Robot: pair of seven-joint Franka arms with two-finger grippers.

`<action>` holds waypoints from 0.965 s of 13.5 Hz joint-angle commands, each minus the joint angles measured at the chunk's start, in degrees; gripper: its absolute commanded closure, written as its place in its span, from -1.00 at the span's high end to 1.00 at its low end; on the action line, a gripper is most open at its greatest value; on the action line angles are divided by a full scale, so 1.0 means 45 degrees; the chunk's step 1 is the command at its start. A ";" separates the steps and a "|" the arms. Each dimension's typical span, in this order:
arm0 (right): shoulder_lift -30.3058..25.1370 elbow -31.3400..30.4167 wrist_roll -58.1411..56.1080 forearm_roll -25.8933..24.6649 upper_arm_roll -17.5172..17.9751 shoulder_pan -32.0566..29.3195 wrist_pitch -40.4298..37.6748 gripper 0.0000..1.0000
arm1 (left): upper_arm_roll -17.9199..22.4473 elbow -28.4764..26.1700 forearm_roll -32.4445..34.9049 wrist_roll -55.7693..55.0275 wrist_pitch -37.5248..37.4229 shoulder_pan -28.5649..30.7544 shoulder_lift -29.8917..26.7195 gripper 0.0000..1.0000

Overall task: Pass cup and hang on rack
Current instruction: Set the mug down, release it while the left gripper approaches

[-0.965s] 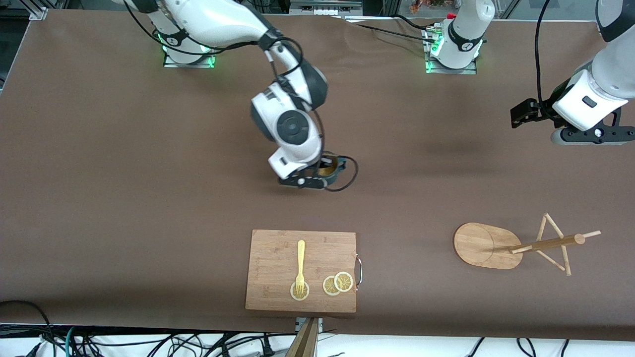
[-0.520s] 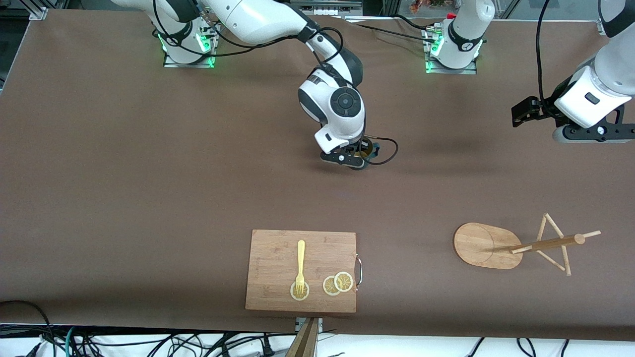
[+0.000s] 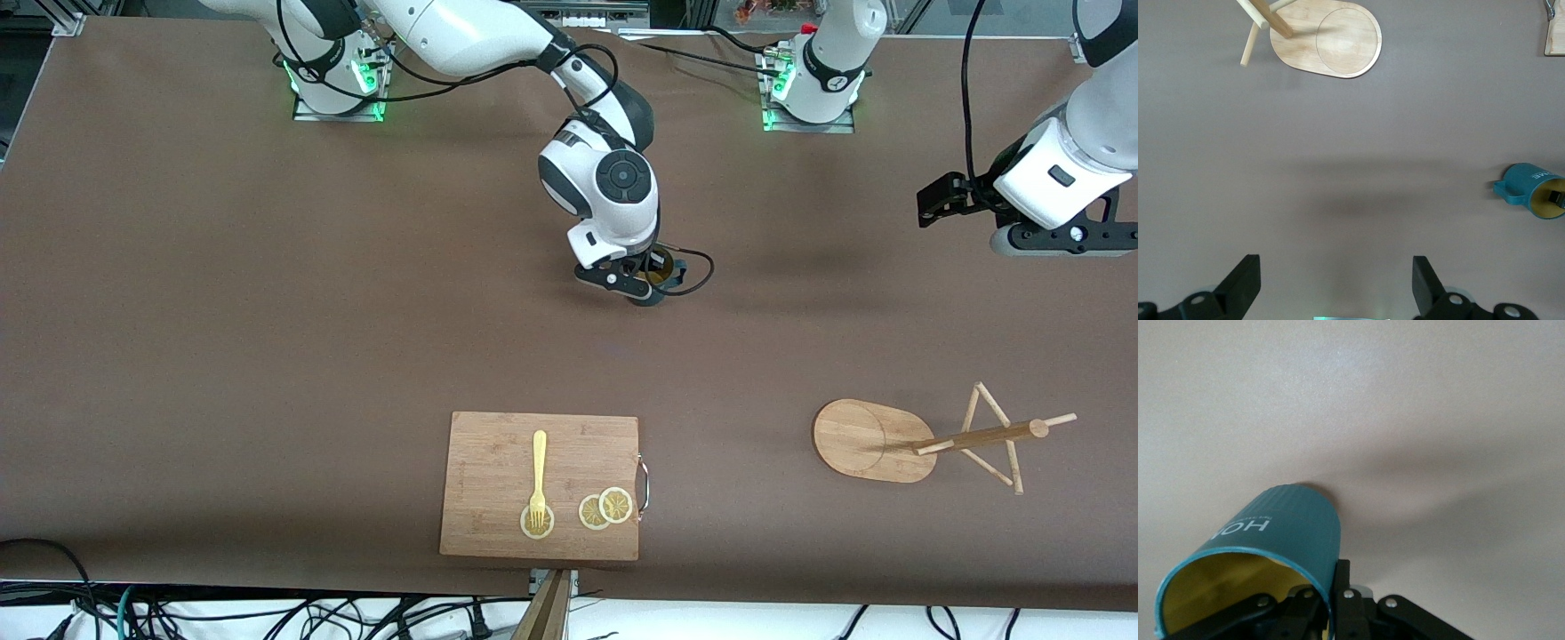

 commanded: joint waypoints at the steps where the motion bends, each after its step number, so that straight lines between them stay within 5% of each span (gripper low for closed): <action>1: 0.0347 0.0352 0.0218 0.0106 -0.0082 0.0110 0.0280 -1.00 | 0.0006 0.0260 -0.0356 0.0345 -0.0308 -0.0011 0.0032 1.00; 5: 0.0485 0.0351 0.0159 0.0087 -0.0102 0.0168 0.0418 -0.75 | -0.0053 0.0260 -0.0356 0.0345 -0.0347 -0.0031 0.0013 1.00; 9: -0.0061 0.0410 -0.0094 0.0106 -0.0180 -0.0123 -0.0477 0.28 | -0.0365 0.0240 -0.0356 0.0365 -0.0660 -0.0051 0.0032 1.00; 10: -0.0449 0.0526 -0.0482 0.0087 -0.0199 -0.0183 -0.0751 0.99 | -0.0385 0.0221 -0.0375 0.0442 -0.0699 -0.0051 0.0033 1.00; 13: -0.1815 0.0528 -0.0915 0.0106 -0.0278 -0.0590 -0.1941 1.00 | -0.0580 0.0085 -0.1719 0.0774 -0.1342 -0.0051 0.0130 1.00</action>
